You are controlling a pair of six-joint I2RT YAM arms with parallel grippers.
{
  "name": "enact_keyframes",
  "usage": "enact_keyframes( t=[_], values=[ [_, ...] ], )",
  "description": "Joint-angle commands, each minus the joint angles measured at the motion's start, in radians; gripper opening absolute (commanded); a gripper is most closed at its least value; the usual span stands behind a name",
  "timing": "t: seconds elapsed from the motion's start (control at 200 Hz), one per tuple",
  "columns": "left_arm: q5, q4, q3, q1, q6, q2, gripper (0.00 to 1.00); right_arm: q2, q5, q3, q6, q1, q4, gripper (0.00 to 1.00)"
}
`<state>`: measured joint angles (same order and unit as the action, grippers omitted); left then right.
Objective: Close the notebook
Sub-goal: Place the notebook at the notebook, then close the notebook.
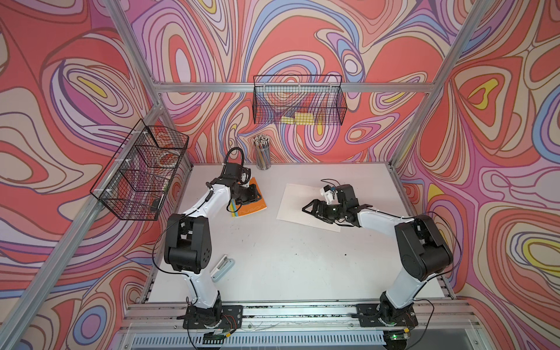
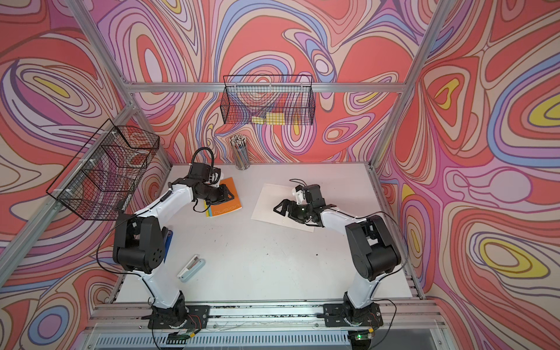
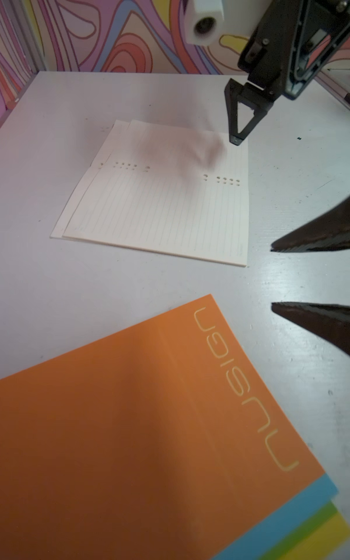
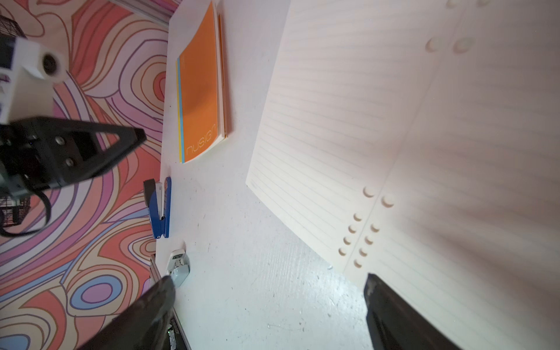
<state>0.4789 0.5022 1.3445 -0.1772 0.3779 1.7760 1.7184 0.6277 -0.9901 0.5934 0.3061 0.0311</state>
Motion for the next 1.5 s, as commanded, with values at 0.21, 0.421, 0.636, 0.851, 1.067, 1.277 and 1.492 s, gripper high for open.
enact_keyframes(
  t=[0.21,0.421,0.636,0.851,1.067,1.277,1.492],
  values=[
    [0.003,-0.369,-0.324,-0.17,0.307,-0.22,0.35,-0.046,0.021,-0.025,-0.105,-0.159,0.111,0.98],
    [-0.078,-0.493,-0.455,-0.263,0.434,-0.284,0.41,-0.024,0.024,0.009,-0.104,-0.199,0.069,0.98],
    [-0.127,-0.738,-0.612,-0.303,0.613,-0.295,0.41,0.007,0.02,0.007,-0.102,-0.2,0.039,0.98],
    [-0.202,-0.829,-0.64,-0.356,0.708,-0.253,0.41,0.024,0.002,0.009,-0.109,-0.204,0.029,0.98],
    [-0.304,-0.958,-0.66,-0.416,0.879,-0.184,0.41,0.042,-0.022,0.044,-0.077,-0.204,-0.023,0.98],
    [-0.371,-1.005,-0.637,-0.454,0.945,-0.096,0.41,0.047,-0.041,0.074,-0.057,-0.205,-0.059,0.98],
    [-0.419,-1.062,-0.639,-0.468,1.003,-0.02,0.41,0.047,-0.038,0.106,-0.047,-0.206,-0.083,0.98]
  ],
)
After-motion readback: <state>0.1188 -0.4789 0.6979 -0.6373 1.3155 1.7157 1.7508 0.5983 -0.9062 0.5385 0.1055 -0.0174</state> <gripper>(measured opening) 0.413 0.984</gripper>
